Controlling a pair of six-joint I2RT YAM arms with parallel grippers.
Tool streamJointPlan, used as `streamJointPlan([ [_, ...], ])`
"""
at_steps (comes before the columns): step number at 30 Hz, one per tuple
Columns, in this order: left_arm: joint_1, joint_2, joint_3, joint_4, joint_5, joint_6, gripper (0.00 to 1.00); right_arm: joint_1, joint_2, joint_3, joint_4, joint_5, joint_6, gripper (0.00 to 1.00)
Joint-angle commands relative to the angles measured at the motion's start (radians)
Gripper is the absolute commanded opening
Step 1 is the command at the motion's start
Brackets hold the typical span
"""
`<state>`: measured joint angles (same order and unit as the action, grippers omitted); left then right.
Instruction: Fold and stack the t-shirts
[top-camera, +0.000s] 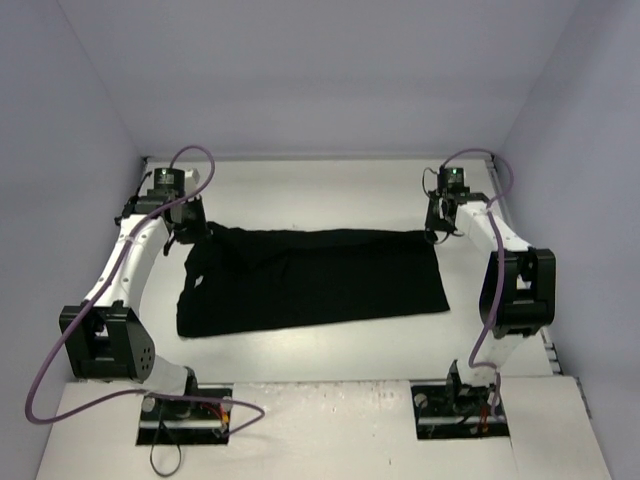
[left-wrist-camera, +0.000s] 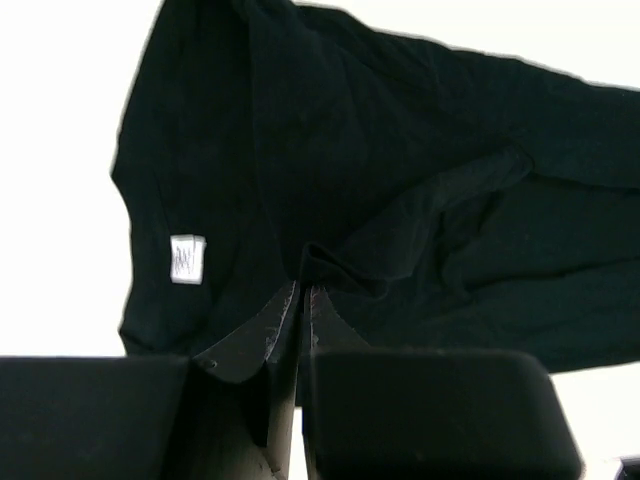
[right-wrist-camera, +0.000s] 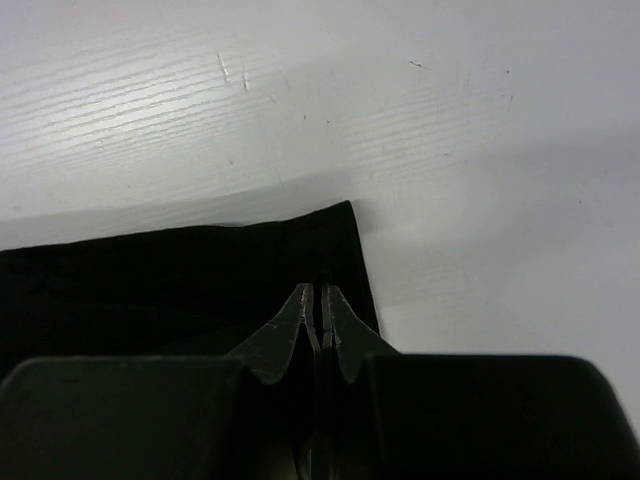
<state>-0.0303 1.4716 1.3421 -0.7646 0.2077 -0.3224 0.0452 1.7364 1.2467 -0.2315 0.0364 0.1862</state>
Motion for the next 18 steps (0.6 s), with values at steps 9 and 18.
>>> streamJointPlan([
  [9, 0.003, -0.152, -0.161, 0.016, 0.007, -0.064, 0.00, -0.008, -0.008, 0.027, 0.023, 0.062, 0.027, 0.03],
  [18, -0.007, -0.189, -0.257, 0.014, 0.003, -0.072, 0.00, -0.007, 0.008, -0.024, 0.023, 0.081, 0.065, 0.04],
])
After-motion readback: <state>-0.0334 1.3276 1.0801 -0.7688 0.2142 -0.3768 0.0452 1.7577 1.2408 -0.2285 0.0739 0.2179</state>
